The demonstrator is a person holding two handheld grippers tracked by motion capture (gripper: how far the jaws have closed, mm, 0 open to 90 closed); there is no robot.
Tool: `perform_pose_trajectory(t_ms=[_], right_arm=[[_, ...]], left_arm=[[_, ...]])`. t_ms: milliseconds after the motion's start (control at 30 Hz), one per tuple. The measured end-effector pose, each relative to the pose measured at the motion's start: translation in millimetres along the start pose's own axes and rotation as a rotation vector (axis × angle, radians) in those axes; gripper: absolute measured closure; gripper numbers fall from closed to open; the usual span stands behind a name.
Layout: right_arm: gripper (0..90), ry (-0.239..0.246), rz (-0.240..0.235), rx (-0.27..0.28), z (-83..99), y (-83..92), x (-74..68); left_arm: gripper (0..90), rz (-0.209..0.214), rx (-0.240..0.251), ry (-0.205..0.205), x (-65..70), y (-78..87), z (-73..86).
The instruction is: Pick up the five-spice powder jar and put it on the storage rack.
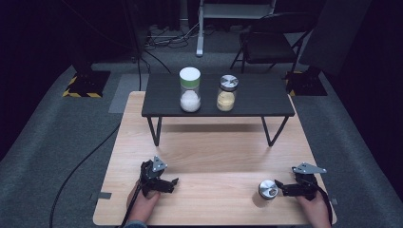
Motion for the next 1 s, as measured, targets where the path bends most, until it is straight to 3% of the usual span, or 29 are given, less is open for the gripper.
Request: perform_pose_trajectory(t_ms=[733,1000], right_arm=[[2.6,0.003,-0.006,0.157,-8.3,36.3,-7.2],[3.5,-0.022,-0.014,0.196,-10.2,51.8,-5.5]], left_arm=[[0.3,0.0,0.0,0.0,0.0,0.0,0.0],[0.3,0.0,0.001,0.0,0.0,0.0,0.1]])
Point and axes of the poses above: each handheld gripper's, and its own axes: y roughly backward along the jaws, z roughly out of its underside, x roughly to its right, the point moved 3 cm from there along -y, roughly forward along the jaws
